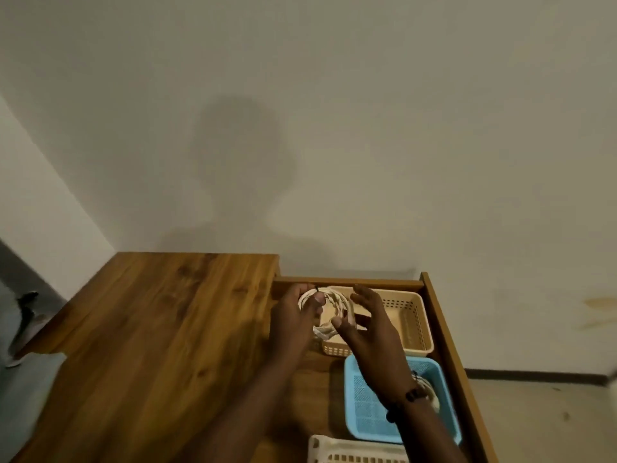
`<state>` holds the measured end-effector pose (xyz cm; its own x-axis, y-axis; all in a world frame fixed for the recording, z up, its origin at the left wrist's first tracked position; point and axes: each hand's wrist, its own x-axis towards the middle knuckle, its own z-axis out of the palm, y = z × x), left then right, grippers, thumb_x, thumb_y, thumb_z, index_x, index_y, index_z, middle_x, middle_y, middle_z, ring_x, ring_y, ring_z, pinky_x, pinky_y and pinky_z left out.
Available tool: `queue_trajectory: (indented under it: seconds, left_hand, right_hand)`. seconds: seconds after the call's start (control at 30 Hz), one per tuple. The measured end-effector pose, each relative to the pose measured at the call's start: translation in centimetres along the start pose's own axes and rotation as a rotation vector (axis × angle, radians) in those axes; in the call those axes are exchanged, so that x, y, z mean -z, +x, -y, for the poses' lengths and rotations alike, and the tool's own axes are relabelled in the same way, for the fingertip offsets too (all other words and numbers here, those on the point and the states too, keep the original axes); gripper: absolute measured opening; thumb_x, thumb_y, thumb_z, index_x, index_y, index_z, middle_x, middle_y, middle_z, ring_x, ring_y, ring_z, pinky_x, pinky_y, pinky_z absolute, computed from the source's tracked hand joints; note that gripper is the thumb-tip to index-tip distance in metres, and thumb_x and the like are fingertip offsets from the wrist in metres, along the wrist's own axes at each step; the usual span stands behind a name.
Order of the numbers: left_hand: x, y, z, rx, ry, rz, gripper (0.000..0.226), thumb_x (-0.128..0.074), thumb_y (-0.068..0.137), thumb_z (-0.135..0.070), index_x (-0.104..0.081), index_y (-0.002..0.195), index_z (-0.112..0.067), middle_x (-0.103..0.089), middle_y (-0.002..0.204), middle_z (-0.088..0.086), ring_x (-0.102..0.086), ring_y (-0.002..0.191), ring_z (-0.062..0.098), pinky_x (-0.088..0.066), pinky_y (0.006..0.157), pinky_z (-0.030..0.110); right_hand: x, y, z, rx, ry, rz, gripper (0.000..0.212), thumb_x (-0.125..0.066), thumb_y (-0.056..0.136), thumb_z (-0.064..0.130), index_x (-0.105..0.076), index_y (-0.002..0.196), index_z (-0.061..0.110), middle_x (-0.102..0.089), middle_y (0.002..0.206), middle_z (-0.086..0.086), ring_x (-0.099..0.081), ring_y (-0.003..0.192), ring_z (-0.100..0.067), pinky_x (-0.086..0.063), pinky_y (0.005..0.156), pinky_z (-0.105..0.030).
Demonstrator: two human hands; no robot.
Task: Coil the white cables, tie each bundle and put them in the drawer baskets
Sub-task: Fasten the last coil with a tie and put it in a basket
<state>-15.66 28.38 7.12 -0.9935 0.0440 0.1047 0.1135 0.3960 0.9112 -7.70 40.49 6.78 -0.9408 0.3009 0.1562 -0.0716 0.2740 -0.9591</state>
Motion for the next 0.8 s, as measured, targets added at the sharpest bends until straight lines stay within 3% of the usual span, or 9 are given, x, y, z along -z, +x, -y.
queue_trajectory:
  seconds: [0.1,0.17,0.27,0.33,0.5,0.6,0.7,0.8]
  left_hand:
    - [-4.9,1.5,1.4,0.185,-0.122,0.044,0.016,-0.067,0.09,-0.027,-0.066,0.104,-0.019,-0.072,0.099,0.0,-0.069,0.084,0.01,-0.059,0.073,0.027]
    - [-8.9,3.1,2.2,0.246,-0.131,0.108,0.011,-0.066,0.09,-0.026,-0.066,0.1,-0.022,-0.072,0.1,-0.001,-0.069,0.088,0.012,-0.057,0.078,0.033]
    - [-14.9,5.8,3.4,0.294,-0.068,0.209,0.02,-0.065,0.09,-0.031,-0.067,0.108,-0.022,-0.071,0.104,-0.004,-0.066,0.095,0.016,-0.055,0.087,0.038]
    - [-18.0,7.1,4.3,0.324,-0.043,0.285,0.024,-0.065,0.09,-0.031,-0.068,0.112,-0.02,-0.07,0.108,-0.003,-0.064,0.098,0.02,-0.054,0.09,0.038]
    - [-23.6,9.3,7.6,0.448,-0.003,0.316,0.026,-0.066,0.09,-0.029,-0.068,0.113,-0.018,-0.068,0.112,0.002,-0.062,0.101,0.023,-0.052,0.094,0.041]
    - [-25.5,10.3,9.4,0.497,0.026,0.322,0.028,-0.064,0.091,-0.03,-0.066,0.115,-0.017,-0.066,0.115,0.003,-0.062,0.104,0.023,-0.053,0.093,0.039]
    - [-26.7,11.5,10.2,0.455,0.061,0.362,0.024,-0.062,0.092,-0.025,-0.066,0.113,-0.016,-0.066,0.108,0.001,-0.06,0.095,0.017,-0.05,0.076,0.027]
    - [-28.0,12.4,10.8,0.444,0.108,0.347,0.019,-0.065,0.091,-0.022,-0.07,0.108,-0.016,-0.065,0.1,-0.002,-0.06,0.094,0.017,-0.052,0.082,0.03]
  right_hand:
    - [1.6,1.2,-4.2,0.136,-0.308,-0.033,0.052,-0.075,0.083,0.02,-0.051,0.129,0.029,-0.048,0.137,0.012,-0.049,0.119,0.0,-0.051,0.09,-0.017]
    - [3.1,2.9,-7.3,0.165,-0.51,-0.048,0.046,-0.078,0.079,0.014,-0.062,0.12,0.025,-0.049,0.14,0.006,-0.046,0.119,0.001,-0.044,0.09,-0.009]
    - [5.5,5.9,-11.7,0.211,-0.795,-0.096,0.029,-0.086,0.067,0.013,-0.071,0.09,0.022,-0.065,0.122,-0.002,-0.057,0.111,-0.022,-0.051,0.076,-0.024]
    - [6.7,7.7,-14.3,0.253,-0.929,-0.089,0.025,-0.088,0.064,0.011,-0.07,0.08,0.018,-0.07,0.102,-0.002,-0.056,0.1,-0.024,-0.049,0.065,-0.028]
    - [7.9,11.1,-20.0,0.279,-1.092,0.087,0.028,-0.089,0.059,0.011,-0.071,0.08,0.017,-0.068,0.078,-0.001,-0.057,0.083,-0.023,-0.047,0.06,-0.03]
    - [7.9,12.5,-21.6,0.259,-1.161,0.187,0.036,-0.09,0.057,0.013,-0.074,0.09,0.016,-0.07,0.082,-0.002,-0.061,0.087,-0.024,-0.053,0.066,-0.032]
    - [7.5,13.5,-22.4,0.189,-1.21,0.257,0.046,-0.092,0.053,0.017,-0.075,0.095,0.013,-0.073,0.09,-0.007,-0.064,0.095,-0.027,-0.057,0.075,-0.035]
    - [7.4,14.2,-23.4,0.129,-1.239,0.289,0.052,-0.093,0.052,0.02,-0.074,0.098,0.01,-0.074,0.093,-0.009,-0.065,0.099,-0.03,-0.058,0.08,-0.038]
